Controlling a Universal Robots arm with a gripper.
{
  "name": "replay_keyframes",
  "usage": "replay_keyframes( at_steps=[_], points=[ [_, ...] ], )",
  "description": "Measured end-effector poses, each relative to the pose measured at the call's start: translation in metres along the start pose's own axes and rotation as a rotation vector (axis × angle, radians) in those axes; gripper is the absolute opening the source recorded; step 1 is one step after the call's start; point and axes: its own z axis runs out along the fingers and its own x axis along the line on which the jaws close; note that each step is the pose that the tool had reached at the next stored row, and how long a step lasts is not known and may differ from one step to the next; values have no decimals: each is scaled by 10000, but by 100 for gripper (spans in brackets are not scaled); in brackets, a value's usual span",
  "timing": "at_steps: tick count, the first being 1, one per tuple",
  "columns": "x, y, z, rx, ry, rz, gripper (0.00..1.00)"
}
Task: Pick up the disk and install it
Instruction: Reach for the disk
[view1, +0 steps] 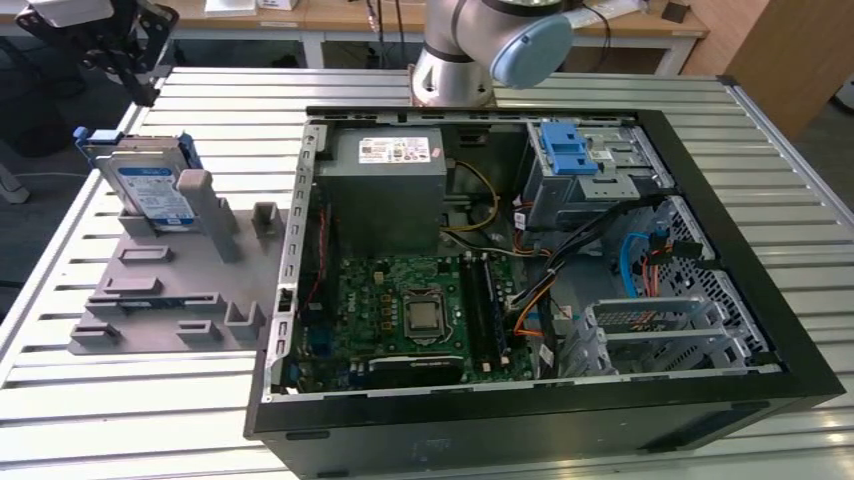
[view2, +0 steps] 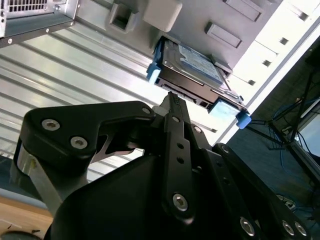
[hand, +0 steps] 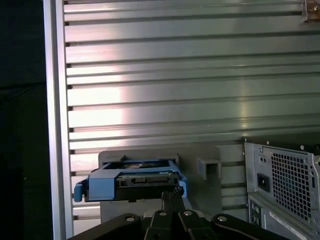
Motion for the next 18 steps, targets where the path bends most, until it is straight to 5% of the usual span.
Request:
replay_keyframes(
  at_steps=[18],
  points=[
    [384,-116,50,4,41,2,11]
  ],
)
